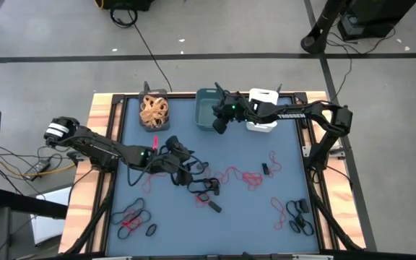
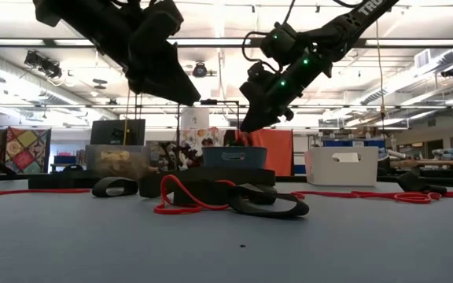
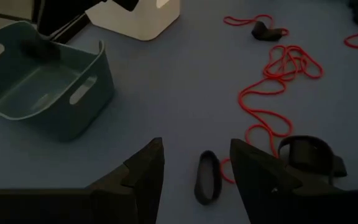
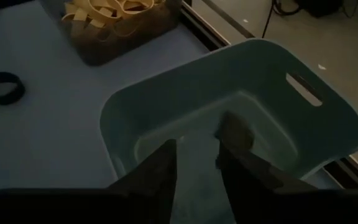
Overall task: Sort rubber bands into baskets
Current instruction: Put the black rubber band into the blue bin
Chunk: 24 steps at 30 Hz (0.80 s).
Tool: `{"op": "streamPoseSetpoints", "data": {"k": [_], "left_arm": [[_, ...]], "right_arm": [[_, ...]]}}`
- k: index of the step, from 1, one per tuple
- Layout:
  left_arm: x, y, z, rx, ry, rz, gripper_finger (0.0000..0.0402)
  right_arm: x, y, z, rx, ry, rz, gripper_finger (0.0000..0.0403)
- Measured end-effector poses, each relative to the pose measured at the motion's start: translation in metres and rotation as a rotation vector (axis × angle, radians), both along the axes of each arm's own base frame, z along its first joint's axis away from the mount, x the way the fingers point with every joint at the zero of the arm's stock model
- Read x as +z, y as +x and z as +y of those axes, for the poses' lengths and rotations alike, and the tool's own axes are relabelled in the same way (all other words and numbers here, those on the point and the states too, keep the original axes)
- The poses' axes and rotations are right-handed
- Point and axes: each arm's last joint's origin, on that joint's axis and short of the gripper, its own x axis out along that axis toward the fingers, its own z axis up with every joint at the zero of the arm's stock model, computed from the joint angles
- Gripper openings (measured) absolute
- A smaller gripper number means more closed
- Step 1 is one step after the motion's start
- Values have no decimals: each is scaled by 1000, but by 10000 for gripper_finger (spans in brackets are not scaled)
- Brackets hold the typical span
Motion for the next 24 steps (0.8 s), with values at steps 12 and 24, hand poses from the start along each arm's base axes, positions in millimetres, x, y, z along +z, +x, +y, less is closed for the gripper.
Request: {"op": "streamPoseSetpoints", "data": {"k": [12,24], "left_arm": [[0,0,0,4,-6,-2,186],[-20,11,-3,-11,3,40,186]], "right_arm": [[0,1,17,70,-8,69,134],[25,-38,86,237,65,372,132]]}}
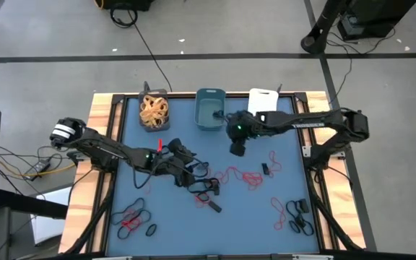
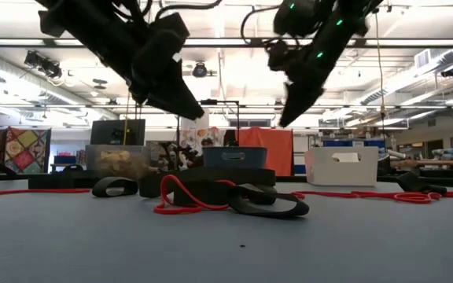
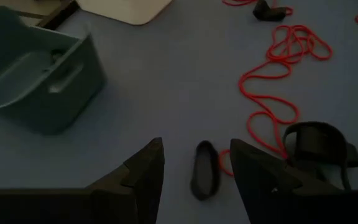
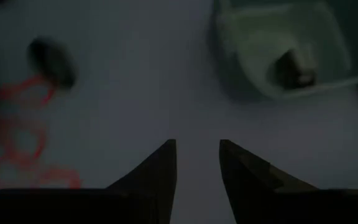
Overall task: Sort rubber bands into baskets
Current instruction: Put the black rubber band into the blue bin
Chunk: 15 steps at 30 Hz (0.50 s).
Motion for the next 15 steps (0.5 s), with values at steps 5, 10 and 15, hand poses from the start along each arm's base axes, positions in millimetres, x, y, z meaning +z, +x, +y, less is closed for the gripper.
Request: {"op": "streamPoseSetpoints", "data": {"k": [5,10,15], "left_arm": [[-10,8,-3,-40,-27,-10,186],[-18,12,-6,-48,-30,-2,186],[-21,18,-7,-49,-39,-37,186]], "right_arm": [[0,-27,31,116,96,175,133],[-11,-53,56,137,158,257,131],[-31,-73,69,101,188,318,131]]}}
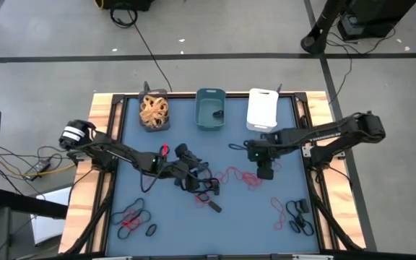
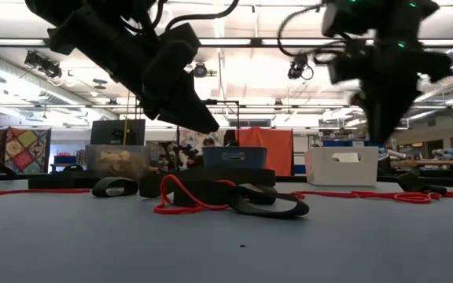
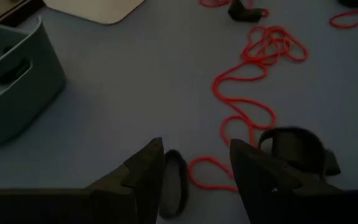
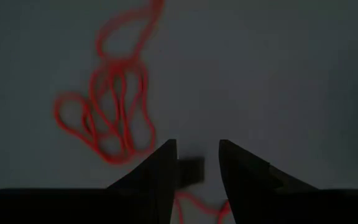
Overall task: Sort rubber bands into baskets
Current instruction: Put the black rubber band into the blue bin
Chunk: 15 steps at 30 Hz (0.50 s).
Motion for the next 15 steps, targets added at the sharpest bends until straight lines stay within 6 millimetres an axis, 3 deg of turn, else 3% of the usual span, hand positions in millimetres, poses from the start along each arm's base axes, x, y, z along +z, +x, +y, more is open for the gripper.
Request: {"op": "streamPoseSetpoints", "data": {"k": [6,15], "left_arm": [[0,0,0,2,-3,-4,186],[2,1,0,1,-8,-25,186]], "right_arm": [[-27,-22,7,-30,0,86,131],[-44,-25,6,-27,13,40,126]]}}
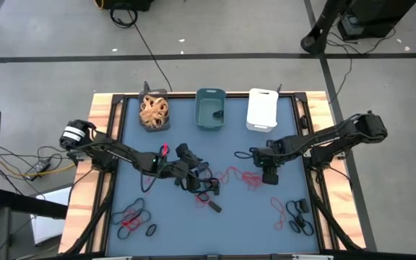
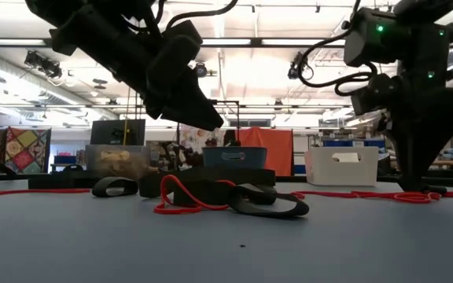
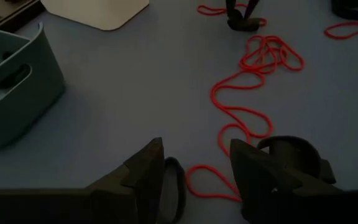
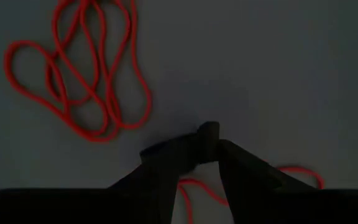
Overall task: Sort rubber bands into baskets
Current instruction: Put the black rubber band into the blue bin
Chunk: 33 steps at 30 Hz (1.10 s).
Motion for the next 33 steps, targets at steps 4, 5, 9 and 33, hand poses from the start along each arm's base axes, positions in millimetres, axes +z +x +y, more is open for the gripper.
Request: {"op": "streamPoseSetpoints", "data": {"k": [4,5,9,33], "left_arm": [[0,0,0,0,2,6,186],[-1,0,0,0,2,7,186],[-1,0,0,2,3,6,186],[1,0,2,49,33,-10,186]], "right_arm": [[-4,-2,0,-4,0,7,104],[-4,-2,0,-5,0,9,96],[-4,-2,0,-6,0,11,50],[31,47,-3,-55,14,-442,5]]}}
